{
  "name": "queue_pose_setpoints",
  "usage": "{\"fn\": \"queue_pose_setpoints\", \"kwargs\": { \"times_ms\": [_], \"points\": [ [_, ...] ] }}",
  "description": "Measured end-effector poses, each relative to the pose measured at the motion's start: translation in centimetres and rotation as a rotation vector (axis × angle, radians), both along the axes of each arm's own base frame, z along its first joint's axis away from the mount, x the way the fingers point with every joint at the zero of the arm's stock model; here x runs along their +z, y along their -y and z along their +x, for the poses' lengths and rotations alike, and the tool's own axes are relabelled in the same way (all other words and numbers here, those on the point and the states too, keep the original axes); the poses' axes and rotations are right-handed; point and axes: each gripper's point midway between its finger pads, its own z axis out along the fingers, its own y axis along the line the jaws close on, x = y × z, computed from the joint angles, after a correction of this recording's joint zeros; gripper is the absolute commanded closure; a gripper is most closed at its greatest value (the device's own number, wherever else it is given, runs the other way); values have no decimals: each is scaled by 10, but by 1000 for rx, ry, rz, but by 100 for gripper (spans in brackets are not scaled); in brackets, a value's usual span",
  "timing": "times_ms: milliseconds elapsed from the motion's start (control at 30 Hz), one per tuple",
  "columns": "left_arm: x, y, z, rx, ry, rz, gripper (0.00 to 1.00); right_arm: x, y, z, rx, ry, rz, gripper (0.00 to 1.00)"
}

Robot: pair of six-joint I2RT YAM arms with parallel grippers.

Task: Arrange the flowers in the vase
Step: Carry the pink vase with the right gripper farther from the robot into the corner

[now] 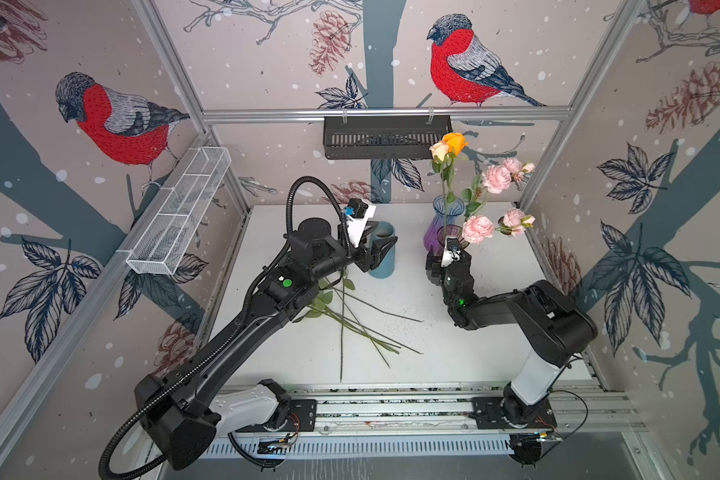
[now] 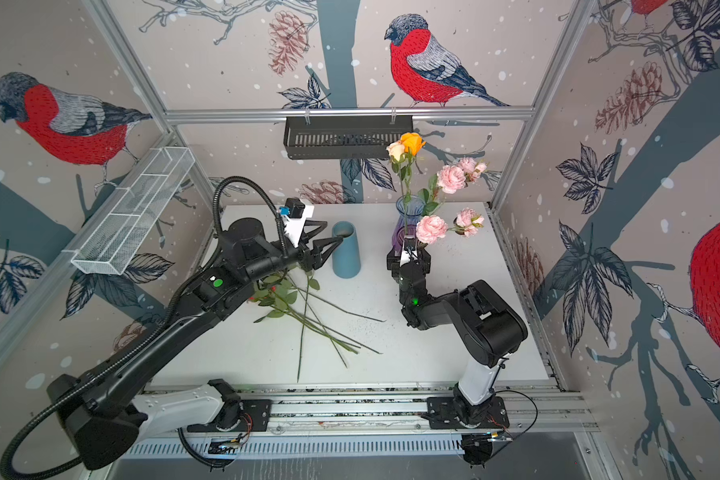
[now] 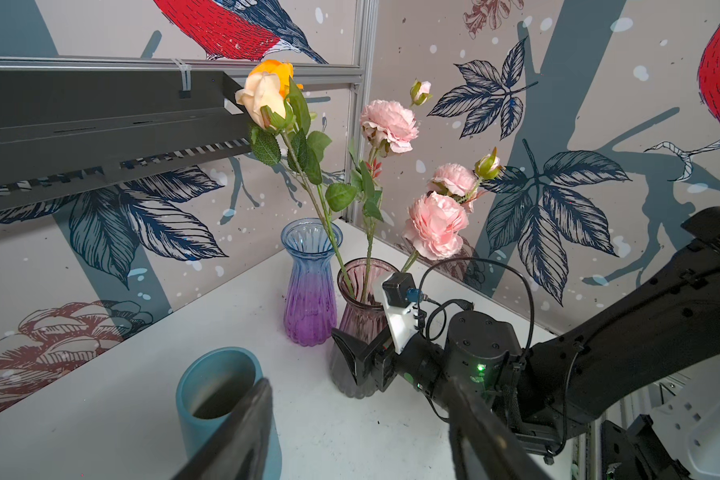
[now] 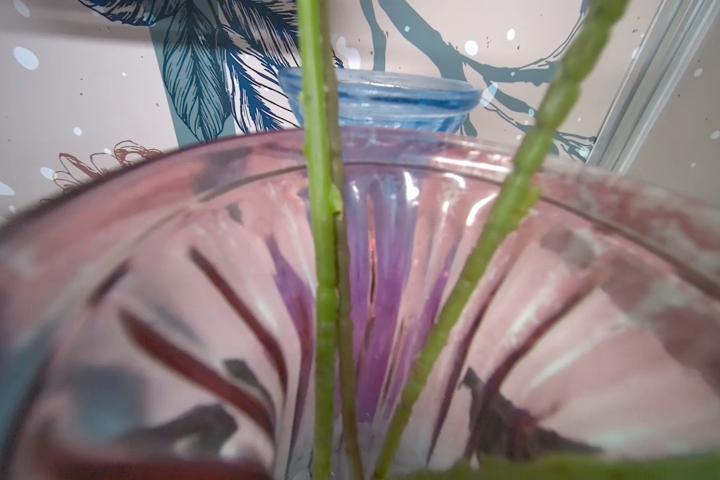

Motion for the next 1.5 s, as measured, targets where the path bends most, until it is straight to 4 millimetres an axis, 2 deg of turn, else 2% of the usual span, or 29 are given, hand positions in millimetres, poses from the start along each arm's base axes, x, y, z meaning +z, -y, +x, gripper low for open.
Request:
{"fn": "queue_pose_setpoints", "kwargs": {
  "times_ms": [167,300,500,767,967,1200,1333,1500],
  "points": [
    [1,0,0,-5,2,-2,34,6,6,4,-19,20,5,55],
    [3,0,0,-4,9,-8,34,8,23,3,-59,23,0,58],
    [4,0,0,-3,2,-19,34,8,62,-1,-138,9,47,60],
    [4,0,0,-6,3,-20,34,11,84,3,-161,-11,102,60],
    [4,-2,2,0,2,-21,34,22,98,21,-181,1,53,60],
    [5,-10,9,9,-8,-44,35,14,118,43,-209,1,-44,62],
    [4,-20,21,22,-32,-75,36,14,122,51,-196,56,-57,62],
    [0,-23,28,20,-54,-92,36,14,140,60,-230,133,-56,62]
  ]
}}
